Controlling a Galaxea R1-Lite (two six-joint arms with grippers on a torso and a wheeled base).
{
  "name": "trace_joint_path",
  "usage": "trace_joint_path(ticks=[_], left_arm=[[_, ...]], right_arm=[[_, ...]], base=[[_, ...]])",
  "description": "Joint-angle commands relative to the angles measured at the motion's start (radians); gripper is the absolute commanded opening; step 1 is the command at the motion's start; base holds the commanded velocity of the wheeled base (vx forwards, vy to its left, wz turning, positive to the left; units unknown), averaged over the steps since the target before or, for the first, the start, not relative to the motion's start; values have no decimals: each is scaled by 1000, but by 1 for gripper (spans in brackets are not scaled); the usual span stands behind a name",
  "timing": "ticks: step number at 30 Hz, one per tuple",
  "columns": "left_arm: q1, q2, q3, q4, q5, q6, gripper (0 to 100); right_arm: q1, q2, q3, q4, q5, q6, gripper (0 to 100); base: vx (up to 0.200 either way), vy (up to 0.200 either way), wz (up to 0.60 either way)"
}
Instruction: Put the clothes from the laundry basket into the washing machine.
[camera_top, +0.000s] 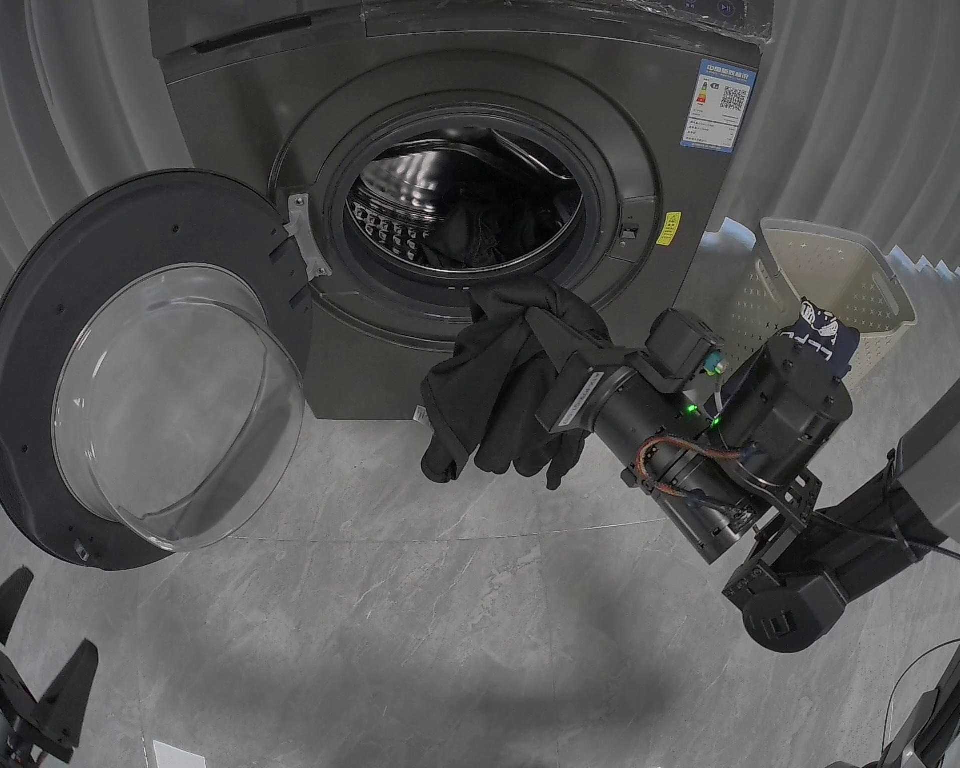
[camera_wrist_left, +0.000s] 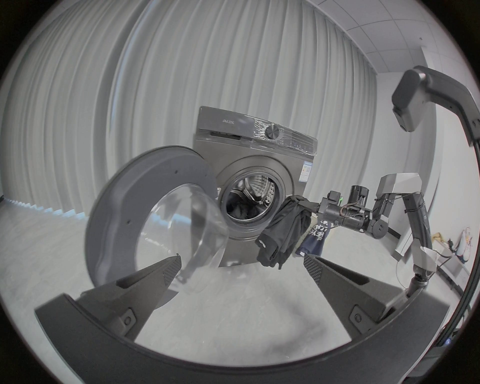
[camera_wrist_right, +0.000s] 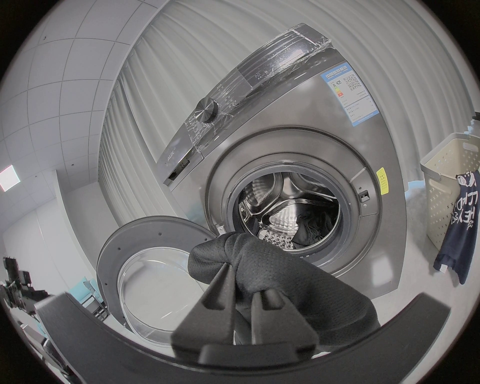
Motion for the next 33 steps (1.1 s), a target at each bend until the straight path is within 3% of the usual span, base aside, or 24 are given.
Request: trace_joint_path(ticks=[1,2,3,4,7,14,17,22,25,28,33], left_arm=[[-156,683,-96,-342,-124,35,100],[-156,683,-96,-342,-124,35,100],[-225,779,-90,-419,-107,33,100],[-231,786,-89,-427,-104,35,100],[-334,947,-96,-546,-68,29,100],[-420,1209,-121,-743,-63,16,100],[-470,1319,-141,-849,-63,-27,100],[-486,1468,-190,-979,-58,-56,100],[-493,1520,-218,-1003,-55,-73,100],[-495,1553,-261,-1003,-65,-129,100],[-489,1582,-319,-1003,-66,-137,100]], right_arm=[[-5,34,-85,19,7,-2,0],[-5,34,-85,19,7,-2,0],[-6,32,-90,26,7,-1,0],[-6,32,-90,26,7,-1,0],[-9,35,-99,26,9,1,0],[-22,34,-96,26,7,4,0],[-23,34,-95,26,7,5,0],[-22,34,-85,23,5,21,0],[-22,34,-81,20,4,24,0],[-22,29,-70,20,4,22,0],[-19,28,-70,20,4,22,0]], base=[[0,0,0],[0,0,0],[0,0,0],[0,0,0],[0,0,0],[0,0,0],[0,0,0],[0,0,0],[0,0,0],[0,0,0],[0,0,0]])
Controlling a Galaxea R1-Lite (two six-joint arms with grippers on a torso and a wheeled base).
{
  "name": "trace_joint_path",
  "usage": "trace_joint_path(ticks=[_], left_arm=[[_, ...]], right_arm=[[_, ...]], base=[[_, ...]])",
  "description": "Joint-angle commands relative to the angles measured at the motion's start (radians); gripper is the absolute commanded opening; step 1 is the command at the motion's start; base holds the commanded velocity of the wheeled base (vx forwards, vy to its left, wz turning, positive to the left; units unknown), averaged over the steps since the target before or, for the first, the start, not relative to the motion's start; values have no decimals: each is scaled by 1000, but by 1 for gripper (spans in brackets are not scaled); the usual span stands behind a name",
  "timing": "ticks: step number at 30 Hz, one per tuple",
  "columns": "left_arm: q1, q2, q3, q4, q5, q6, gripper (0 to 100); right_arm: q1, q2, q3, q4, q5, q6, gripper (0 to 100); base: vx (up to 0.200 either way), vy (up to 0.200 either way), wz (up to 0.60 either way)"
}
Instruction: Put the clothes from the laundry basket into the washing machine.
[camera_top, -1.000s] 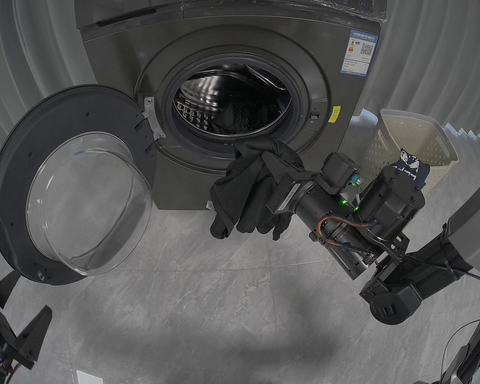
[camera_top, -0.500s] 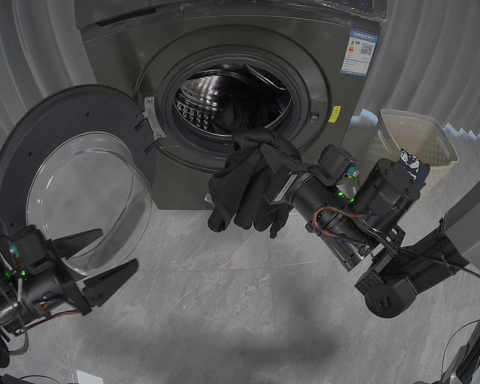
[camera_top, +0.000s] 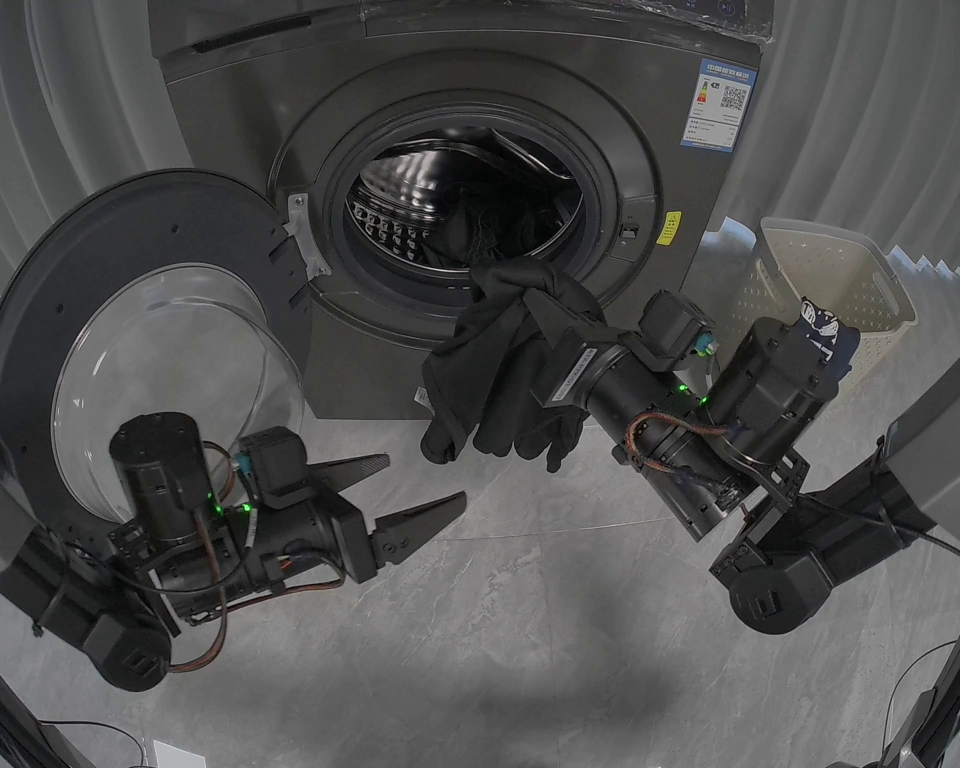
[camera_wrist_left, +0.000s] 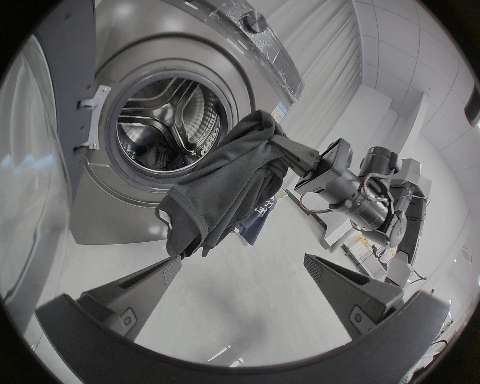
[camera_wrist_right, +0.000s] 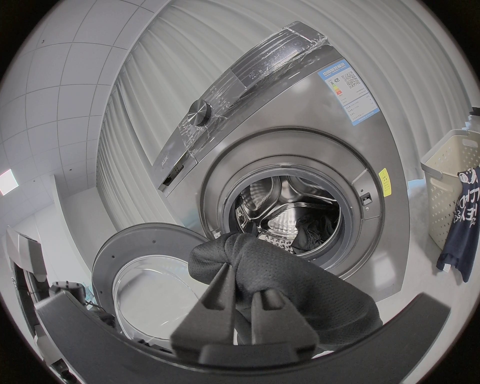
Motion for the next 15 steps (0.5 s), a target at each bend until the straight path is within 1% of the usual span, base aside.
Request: trace_joint_path(ticks=[1,4,9,12,15], left_arm=[[-8,111,-71,-6,-1,-10,100],[0,138,-105,-5,10,-10,100],[21,180,-146,-5,17,-2,100],[38,201,-178,-3,45,1,100],[44,224,-209,-3,50,1,100]], right_arm=[[6,-5,4,0,-2,2,0],[12,-5,6,-2,-2,2,0],[14,-5,7,-5,-2,2,0],[15,-8,14,-6,-2,2,0],[20,-9,15,-8,-2,2,0]], base=[[0,0,0],[0,0,0],[0,0,0],[0,0,0],[0,0,0]])
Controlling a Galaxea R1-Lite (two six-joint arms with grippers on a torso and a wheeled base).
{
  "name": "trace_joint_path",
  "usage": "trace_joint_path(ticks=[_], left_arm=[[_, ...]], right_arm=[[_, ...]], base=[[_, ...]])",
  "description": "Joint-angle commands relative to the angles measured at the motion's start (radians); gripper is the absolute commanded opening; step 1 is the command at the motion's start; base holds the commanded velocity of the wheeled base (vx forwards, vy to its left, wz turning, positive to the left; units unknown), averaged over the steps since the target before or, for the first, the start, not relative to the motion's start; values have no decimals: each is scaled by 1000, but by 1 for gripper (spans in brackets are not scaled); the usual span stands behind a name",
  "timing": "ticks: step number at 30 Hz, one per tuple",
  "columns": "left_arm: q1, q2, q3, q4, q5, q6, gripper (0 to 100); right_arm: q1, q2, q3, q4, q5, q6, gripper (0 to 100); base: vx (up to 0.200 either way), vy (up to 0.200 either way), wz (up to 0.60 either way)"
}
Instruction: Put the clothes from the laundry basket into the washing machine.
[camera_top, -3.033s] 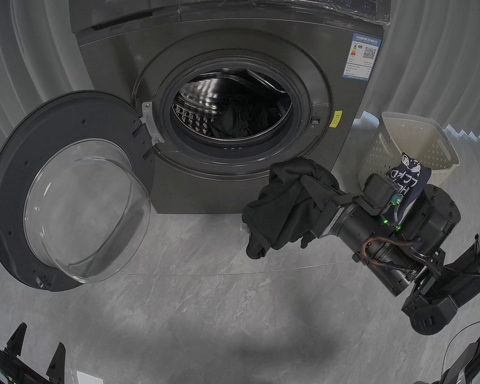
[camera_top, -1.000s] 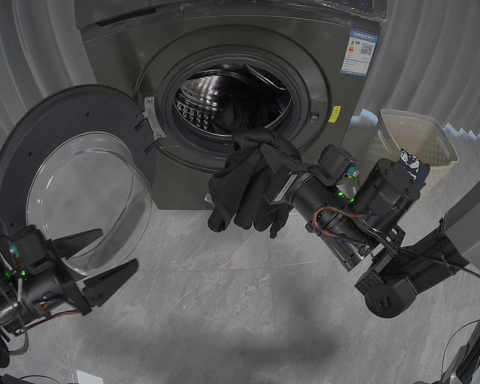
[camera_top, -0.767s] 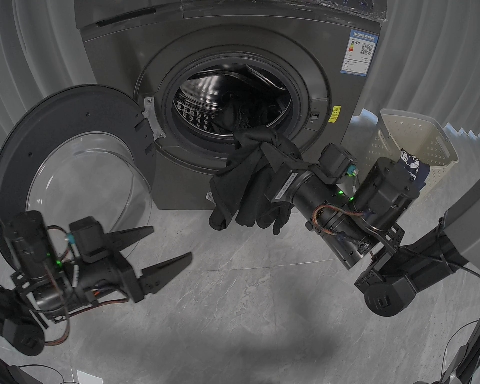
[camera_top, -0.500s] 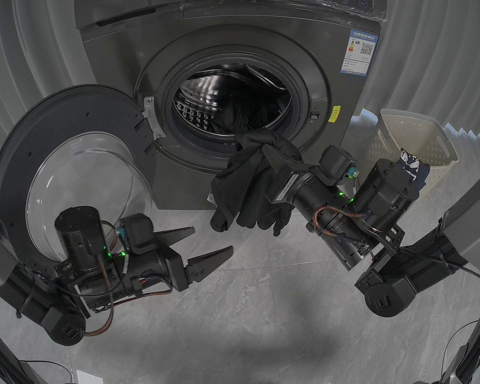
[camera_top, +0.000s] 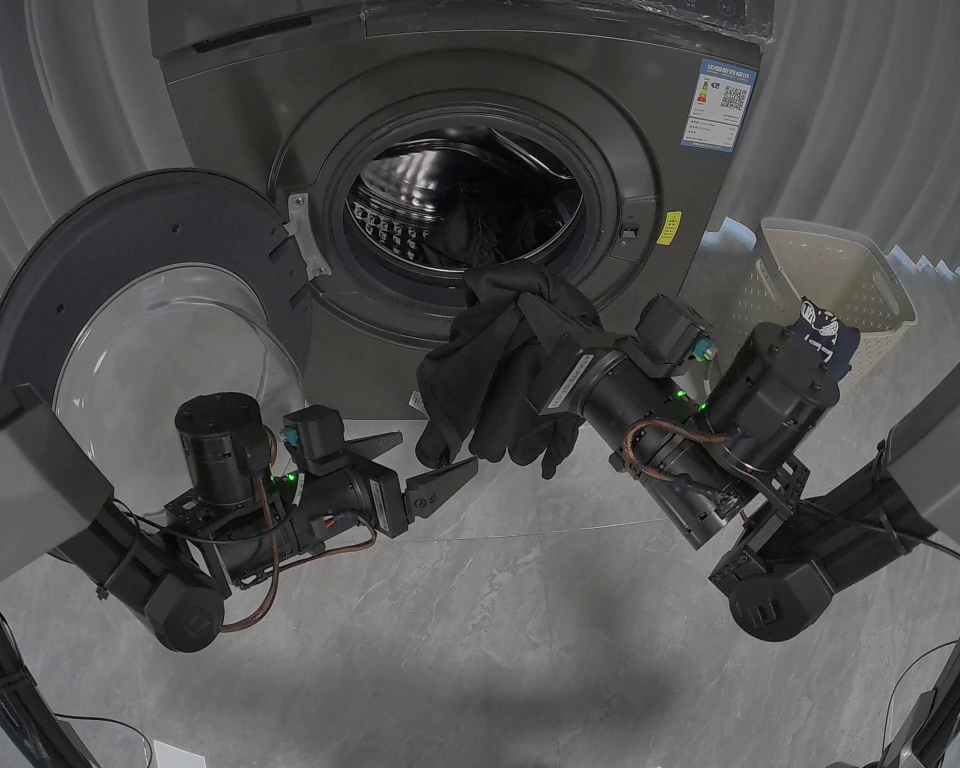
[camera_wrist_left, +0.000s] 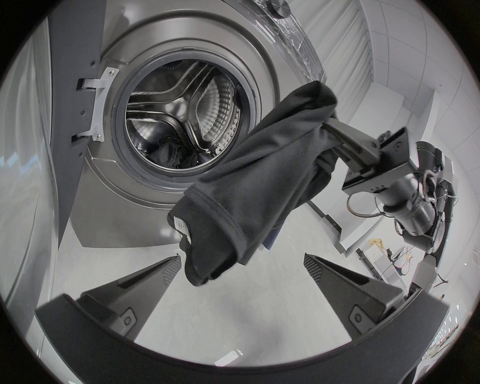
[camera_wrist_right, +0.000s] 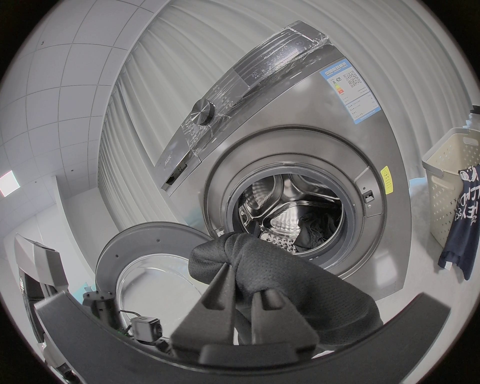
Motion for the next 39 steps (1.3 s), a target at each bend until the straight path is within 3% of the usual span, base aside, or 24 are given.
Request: trace_joint_path(ticks=[1,8,14,15,23,33,34,39], left_arm=[[17,51,-48,2,4,1,100],[20,114,-124,-1,7,1,100],[32,180,-219,1,50,2,100],[37,186,-231,5,53,4,0],[35,188,-254,-5,53,2,0],[-2,85,-122,-102,40,2,0],[-15,53,-90,-119,38,-2,0],[-46,-54,-13,-165,38,-9,0]], right_arm=[[3,-3,3,-3,0,0,0],[5,-3,6,-6,0,0,0],[9,-5,17,-6,3,0,0],[11,-7,19,-6,3,0,0],[11,-5,19,-7,5,2,0],[3,6,48,-27,9,0,0],[-1,6,57,-29,15,2,100],[-4,7,92,-29,26,0,100]], base=[[0,0,0],[0,0,0],[0,0,0],[0,0,0],[0,0,0],[0,0,0],[0,0,0],[0,0,0]])
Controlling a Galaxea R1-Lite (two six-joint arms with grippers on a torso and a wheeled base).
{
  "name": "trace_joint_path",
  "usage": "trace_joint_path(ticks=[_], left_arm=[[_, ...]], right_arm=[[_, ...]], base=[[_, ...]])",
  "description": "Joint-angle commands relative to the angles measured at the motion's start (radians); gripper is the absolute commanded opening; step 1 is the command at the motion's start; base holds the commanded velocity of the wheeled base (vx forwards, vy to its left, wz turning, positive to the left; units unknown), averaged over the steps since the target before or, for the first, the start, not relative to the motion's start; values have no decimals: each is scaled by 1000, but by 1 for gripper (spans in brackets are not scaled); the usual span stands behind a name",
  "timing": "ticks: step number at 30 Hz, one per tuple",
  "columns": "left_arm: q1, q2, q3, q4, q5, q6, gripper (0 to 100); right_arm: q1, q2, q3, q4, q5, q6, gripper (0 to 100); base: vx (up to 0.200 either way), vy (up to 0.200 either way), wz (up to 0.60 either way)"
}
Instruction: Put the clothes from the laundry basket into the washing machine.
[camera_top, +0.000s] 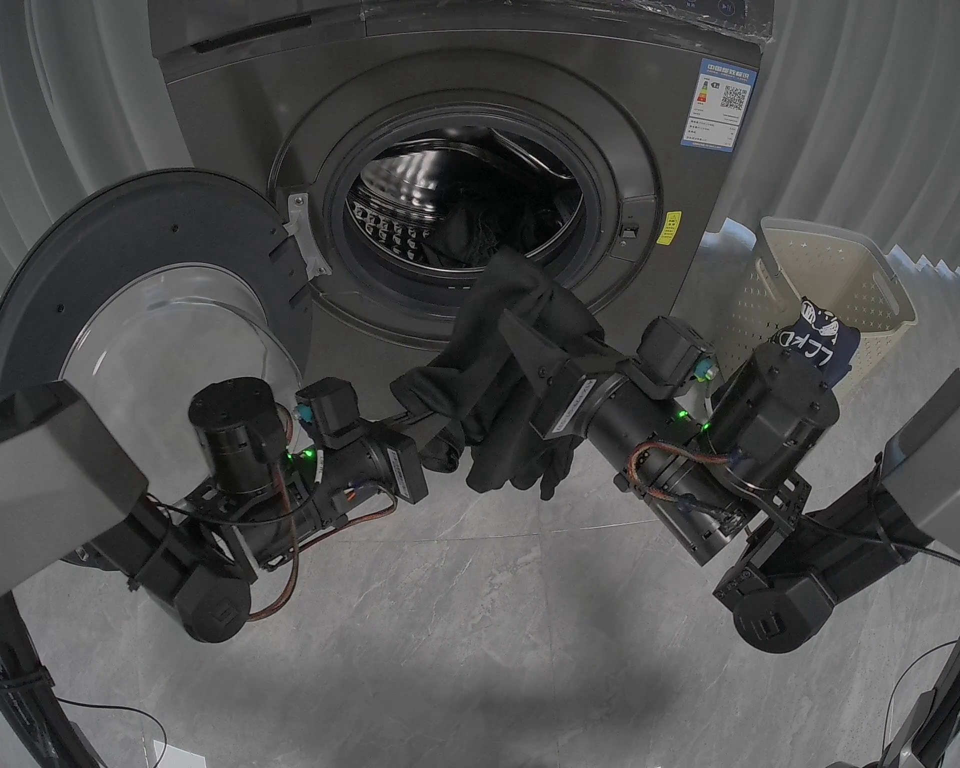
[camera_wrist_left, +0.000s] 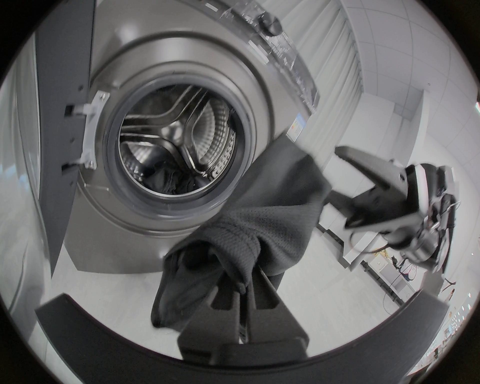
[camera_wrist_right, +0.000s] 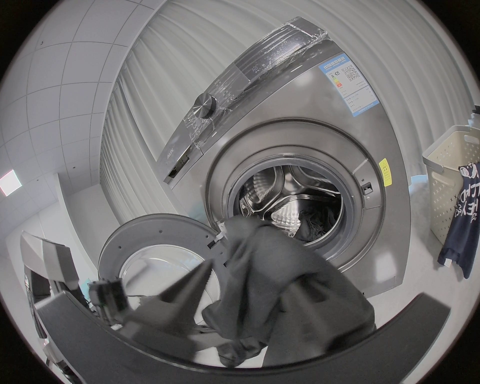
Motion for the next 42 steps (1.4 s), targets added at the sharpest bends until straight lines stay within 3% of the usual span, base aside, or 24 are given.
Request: trace_joint_path(ticks=[1,7,18,42], left_arm=[[-38,-153,83,-39,-1,-6,0],[-66,-237,80,-34,10,-21,0],[-107,-245,38,-36,17,-23,0],[-110,-245,32,-39,59,-23,0]], right_arm=[[-4,4,49,-2,7,-1,100],[-6,8,150,-3,7,-4,100],[-18,61,351,-83,38,-15,100],[19,91,233,-85,43,-55,100]], base=[[0,0,0],[0,0,0],[0,0,0],[0,0,0]])
